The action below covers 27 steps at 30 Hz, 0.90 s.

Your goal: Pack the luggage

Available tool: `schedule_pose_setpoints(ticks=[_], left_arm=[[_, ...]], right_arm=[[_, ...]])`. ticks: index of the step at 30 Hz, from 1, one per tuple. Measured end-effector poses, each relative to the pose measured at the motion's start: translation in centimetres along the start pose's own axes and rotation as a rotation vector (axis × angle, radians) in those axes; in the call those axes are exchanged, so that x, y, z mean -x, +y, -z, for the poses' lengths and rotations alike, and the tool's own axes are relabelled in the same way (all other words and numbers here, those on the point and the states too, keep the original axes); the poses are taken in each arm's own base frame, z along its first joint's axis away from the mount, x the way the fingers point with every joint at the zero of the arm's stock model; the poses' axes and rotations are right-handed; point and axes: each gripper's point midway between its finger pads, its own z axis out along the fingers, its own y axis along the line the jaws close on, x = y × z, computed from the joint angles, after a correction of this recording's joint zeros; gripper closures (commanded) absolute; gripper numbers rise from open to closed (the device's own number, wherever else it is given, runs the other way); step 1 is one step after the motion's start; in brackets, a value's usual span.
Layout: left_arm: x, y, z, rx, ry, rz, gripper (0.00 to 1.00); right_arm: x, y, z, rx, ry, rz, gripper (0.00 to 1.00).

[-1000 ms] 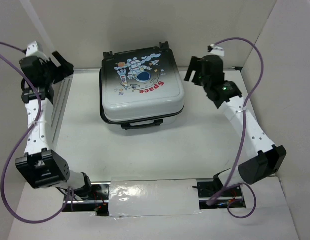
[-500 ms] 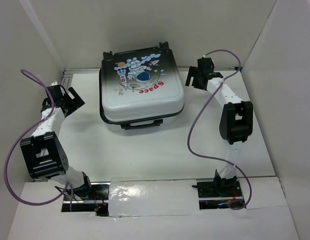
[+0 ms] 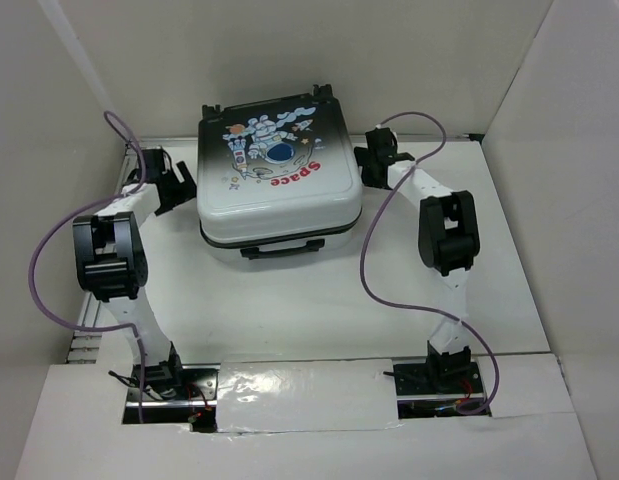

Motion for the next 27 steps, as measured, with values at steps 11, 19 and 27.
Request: schedule_pose_setpoints(ticks=[11,19,27], left_arm=[[10.9,-4.3,-3.5,-0.157,-0.181,-0.24,0.05],[15.6,-5.8,-5.6,-0.183,-0.285,-0.338,0.05],[17.1,-8.1,-4.6,-0.19,-0.324,-0.379,0.0]], right_arm=[[-4.0,3.3,3.7,-0.068,-0.102,-0.012,0.15],[-11.8,7.4,9.9,-0.113,-0.059,0.02,0.15],[-19.6,8.4,17.8,-0.122,0.07,0.173,0.15]])
